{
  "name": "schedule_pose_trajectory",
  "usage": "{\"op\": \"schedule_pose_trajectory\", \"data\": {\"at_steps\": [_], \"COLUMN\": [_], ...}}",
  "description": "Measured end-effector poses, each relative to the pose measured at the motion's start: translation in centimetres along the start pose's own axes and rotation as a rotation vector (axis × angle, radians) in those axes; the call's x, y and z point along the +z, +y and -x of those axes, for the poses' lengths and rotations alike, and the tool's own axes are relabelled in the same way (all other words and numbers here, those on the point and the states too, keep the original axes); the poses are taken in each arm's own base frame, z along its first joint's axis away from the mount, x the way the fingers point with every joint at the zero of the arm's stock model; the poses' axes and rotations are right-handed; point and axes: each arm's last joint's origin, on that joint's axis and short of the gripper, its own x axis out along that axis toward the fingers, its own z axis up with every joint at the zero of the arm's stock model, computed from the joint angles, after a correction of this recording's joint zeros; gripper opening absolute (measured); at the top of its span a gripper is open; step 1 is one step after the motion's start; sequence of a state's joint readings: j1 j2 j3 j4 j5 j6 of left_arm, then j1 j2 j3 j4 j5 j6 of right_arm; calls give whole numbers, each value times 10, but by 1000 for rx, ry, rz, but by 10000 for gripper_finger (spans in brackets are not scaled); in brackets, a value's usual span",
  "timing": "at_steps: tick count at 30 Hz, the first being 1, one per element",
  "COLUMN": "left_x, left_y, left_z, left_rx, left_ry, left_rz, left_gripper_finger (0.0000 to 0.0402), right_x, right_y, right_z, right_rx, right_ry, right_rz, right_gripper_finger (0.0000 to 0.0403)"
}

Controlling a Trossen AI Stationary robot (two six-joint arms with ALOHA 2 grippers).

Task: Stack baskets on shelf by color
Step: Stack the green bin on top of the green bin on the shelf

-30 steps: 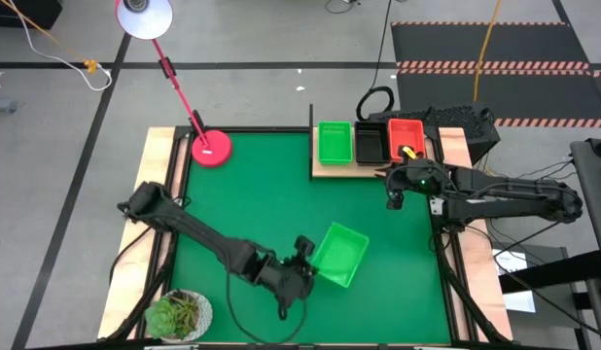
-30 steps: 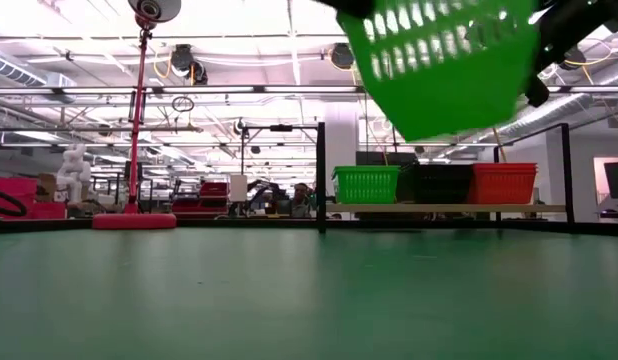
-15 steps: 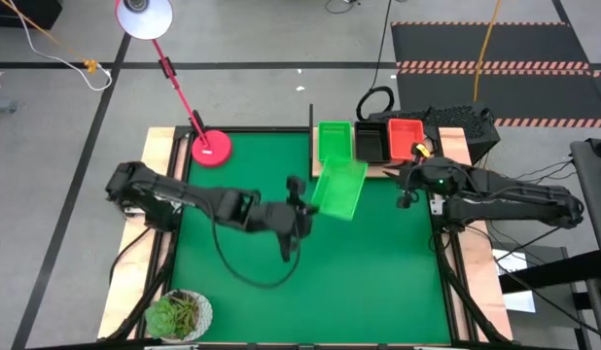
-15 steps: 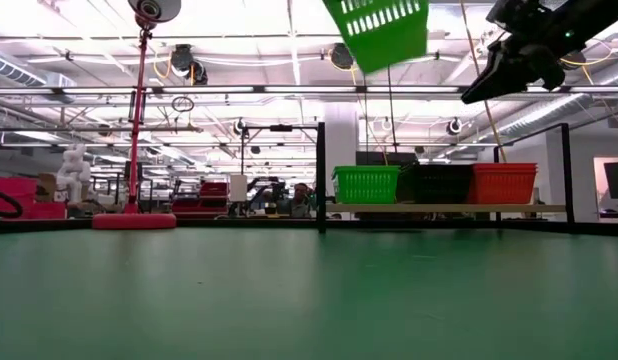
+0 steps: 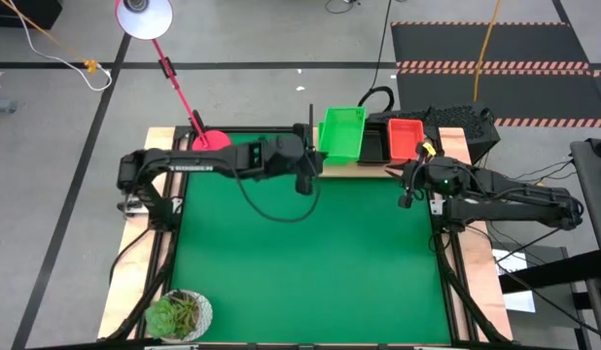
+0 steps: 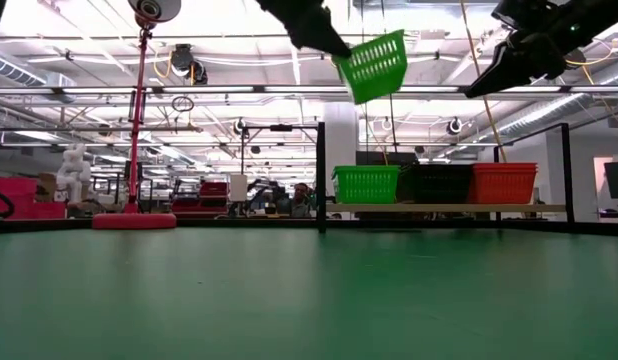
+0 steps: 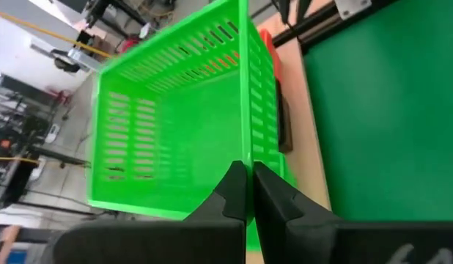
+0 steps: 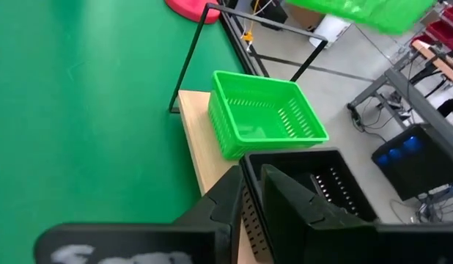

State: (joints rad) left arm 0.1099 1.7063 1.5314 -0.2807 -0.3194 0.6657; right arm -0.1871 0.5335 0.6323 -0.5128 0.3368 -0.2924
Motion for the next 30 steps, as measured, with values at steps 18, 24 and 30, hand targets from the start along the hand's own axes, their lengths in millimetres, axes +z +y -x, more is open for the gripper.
{"op": "schedule_pose_trajectory", "data": {"at_steps": [18,24,30], "left_x": [-55,-67,-71], "left_y": [-5,-8,-10], "left_z": [-74,-86,-89], "left_rx": [-59,-82,-93], "left_ry": [147,190,205], "left_rz": [61,66,67], "left_gripper_finger": [20,6,29], "right_x": [-1,0,0], "right_y": [5,6,6], "right_z": [2,2,2], "right_rx": [37,44,44], "right_ry": [5,1,1], "right_rz": [-21,-15,-12], "right_gripper_finger": [45,45,45]}}
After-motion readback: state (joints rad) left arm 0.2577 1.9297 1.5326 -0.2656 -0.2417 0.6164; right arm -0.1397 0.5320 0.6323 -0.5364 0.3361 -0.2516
